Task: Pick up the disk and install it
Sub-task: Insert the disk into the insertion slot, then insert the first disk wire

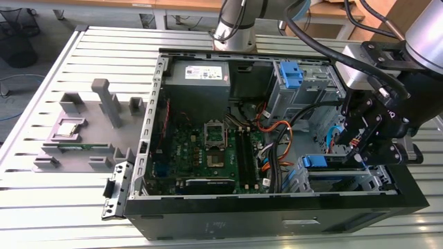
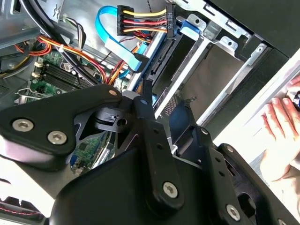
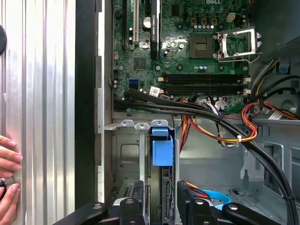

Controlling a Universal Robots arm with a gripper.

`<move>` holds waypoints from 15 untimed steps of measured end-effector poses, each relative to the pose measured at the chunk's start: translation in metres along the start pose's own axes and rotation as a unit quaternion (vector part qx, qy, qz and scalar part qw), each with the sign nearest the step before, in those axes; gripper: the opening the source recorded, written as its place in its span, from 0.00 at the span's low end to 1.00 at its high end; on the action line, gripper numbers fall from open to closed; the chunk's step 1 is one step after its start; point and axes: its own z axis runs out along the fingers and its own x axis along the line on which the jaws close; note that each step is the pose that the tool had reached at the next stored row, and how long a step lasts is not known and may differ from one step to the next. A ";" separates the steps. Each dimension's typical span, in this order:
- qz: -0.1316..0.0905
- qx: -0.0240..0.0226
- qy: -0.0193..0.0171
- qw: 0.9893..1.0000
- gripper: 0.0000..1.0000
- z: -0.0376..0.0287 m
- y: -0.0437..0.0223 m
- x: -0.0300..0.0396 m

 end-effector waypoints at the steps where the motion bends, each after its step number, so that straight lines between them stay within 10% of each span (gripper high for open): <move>1: 0.000 0.000 0.001 1.000 0.42 0.0000 0.0000 0.0000; 15: 0.000 0.000 0.002 1.000 0.42 -0.0033 0.0001 -0.0001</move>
